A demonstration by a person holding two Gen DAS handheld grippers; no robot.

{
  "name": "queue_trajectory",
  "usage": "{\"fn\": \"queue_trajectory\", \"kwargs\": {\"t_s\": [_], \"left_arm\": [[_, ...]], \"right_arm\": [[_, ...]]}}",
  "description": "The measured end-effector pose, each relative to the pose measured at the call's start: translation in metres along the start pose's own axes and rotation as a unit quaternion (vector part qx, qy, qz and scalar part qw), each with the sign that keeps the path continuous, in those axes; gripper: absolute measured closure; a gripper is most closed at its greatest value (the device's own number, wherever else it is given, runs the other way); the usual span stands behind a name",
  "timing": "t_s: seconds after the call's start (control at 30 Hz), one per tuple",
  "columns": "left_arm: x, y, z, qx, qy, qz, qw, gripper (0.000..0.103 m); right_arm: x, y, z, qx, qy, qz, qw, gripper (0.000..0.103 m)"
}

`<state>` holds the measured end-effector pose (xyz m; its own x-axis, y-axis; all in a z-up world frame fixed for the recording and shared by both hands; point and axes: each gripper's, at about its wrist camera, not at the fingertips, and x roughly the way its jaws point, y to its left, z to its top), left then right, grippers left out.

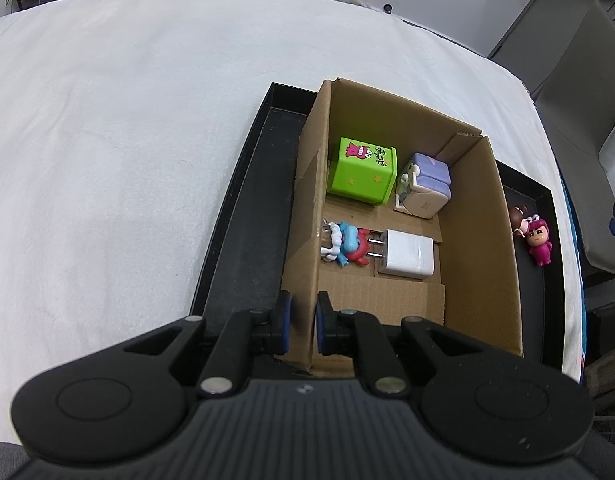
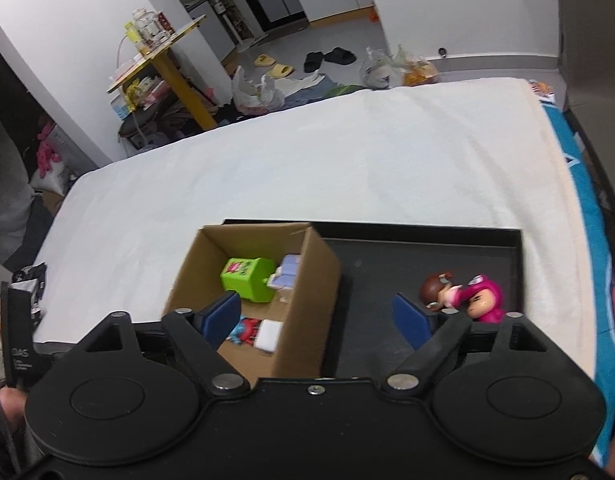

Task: Organize rigid objects
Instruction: 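Withdraw the right gripper from the box toward the pink hooded doll, then close the right gripper on the pink hooded doll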

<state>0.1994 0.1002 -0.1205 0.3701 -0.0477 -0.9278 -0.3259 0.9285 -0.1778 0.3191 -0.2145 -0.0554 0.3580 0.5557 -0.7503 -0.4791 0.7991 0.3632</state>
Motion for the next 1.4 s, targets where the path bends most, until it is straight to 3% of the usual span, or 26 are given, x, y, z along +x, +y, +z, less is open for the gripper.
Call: {"fn": "queue_trajectory", "kwargs": {"t_s": [0.13, 0.57, 0.9, 1.17, 1.4], "left_arm": [[0.000, 0.001, 0.000, -0.002, -0.001, 0.000, 1.0000, 0.092], [0.000, 0.001, -0.001, -0.005, -0.005, 0.000, 1.0000, 0.092], [-0.001, 0.002, -0.002, -0.008, -0.007, -0.001, 0.9999, 0.092], [0.000, 0.002, -0.003, -0.007, -0.007, 0.000, 0.9999, 0.092], [0.001, 0.002, -0.003, -0.008, -0.009, 0.003, 0.9999, 0.092]], "right_arm": [[-0.002, -0.009, 0.002, -0.014, -0.003, -0.034, 0.999, 0.010], [0.013, -0.041, 0.003, -0.016, 0.002, -0.072, 0.997, 0.012], [0.034, -0.060, -0.004, -0.034, 0.022, -0.126, 0.991, 0.036], [0.053, -0.066, -0.007, -0.046, 0.034, -0.138, 0.989, 0.057], [0.072, -0.072, -0.009, -0.051, 0.042, -0.154, 0.986, 0.064]]}}
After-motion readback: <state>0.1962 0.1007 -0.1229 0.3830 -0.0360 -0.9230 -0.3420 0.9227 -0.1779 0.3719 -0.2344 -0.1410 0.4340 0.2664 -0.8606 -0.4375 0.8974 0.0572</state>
